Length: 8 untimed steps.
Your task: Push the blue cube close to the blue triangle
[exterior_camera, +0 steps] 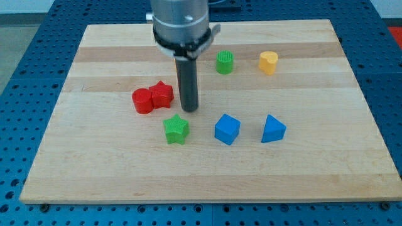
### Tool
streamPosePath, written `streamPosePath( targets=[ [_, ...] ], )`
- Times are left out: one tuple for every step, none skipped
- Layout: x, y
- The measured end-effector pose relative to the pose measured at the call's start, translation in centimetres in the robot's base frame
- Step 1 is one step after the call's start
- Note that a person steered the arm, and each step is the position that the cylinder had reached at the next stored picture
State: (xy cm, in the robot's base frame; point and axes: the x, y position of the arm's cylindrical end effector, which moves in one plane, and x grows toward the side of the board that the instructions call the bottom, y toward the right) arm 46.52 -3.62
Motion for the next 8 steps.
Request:
streamPosePath(
  targets=[
    [1.7,0.0],
    [4.0,0.0],
    [5.4,0.0],
    [6.8,0.1],
    [6.7,2.1],
    [6.6,4.3],
    [6.3,5.4],
    [6.0,6.0]
  ],
)
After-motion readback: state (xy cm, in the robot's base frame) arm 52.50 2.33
